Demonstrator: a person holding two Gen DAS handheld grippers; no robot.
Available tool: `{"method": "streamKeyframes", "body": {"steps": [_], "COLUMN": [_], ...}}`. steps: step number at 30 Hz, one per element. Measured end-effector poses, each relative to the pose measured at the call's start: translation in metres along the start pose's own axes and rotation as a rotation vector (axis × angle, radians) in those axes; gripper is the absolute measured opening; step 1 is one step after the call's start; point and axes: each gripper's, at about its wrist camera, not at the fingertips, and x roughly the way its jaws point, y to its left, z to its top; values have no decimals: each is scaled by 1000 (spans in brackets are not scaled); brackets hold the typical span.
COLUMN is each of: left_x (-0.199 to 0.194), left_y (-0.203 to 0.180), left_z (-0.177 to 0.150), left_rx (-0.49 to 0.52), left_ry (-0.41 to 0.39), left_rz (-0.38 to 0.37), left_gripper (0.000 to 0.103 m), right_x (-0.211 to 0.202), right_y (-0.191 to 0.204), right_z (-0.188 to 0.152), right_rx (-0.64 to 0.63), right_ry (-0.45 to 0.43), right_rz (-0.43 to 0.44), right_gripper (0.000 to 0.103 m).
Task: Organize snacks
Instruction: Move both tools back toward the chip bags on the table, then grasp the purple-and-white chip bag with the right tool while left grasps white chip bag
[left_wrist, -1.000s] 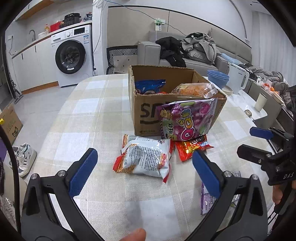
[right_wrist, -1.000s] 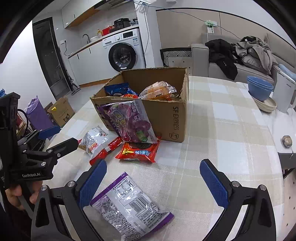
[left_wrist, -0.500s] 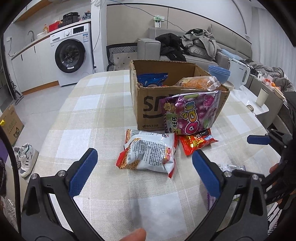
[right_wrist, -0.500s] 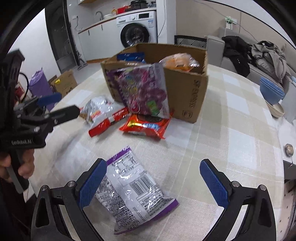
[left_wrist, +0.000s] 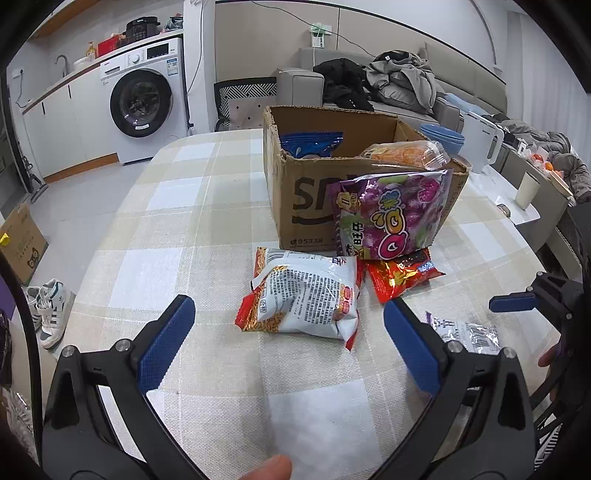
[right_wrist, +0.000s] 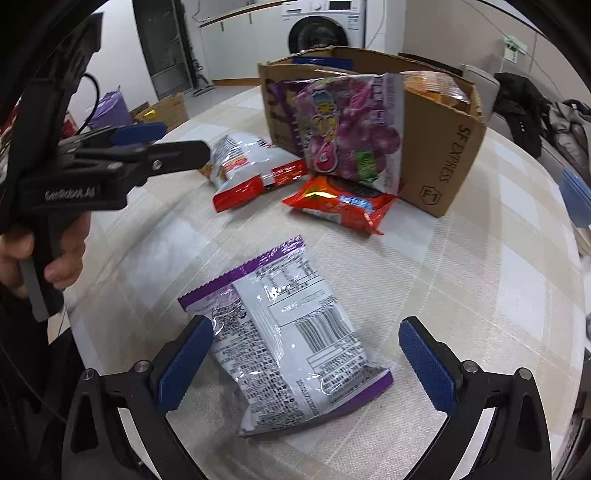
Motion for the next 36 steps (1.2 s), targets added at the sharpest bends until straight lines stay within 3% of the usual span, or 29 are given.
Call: {"method": "streamKeyframes", "body": {"steps": [4, 14, 27, 36], "left_x": [2, 14, 35, 49], "left_y": [1, -2, -1, -1], "left_z": [0, -6, -13, -15], "left_rx": [1, 14, 12, 13], "left_ry": [4, 25, 61, 71], "left_rz": [0, 5, 16, 8], "left_gripper": [102, 102, 102, 102], "right_x": [-7, 3, 10, 16], "right_y": [-2, -1, -29, -22], "right_z": [-2, -7, 4, -3], "right_rx": [3, -12, 119, 61], "right_ry": [-18, 23, -5, 42], "right_rz": [52, 38, -127, -122], "right_gripper": [102, 102, 102, 102]}}
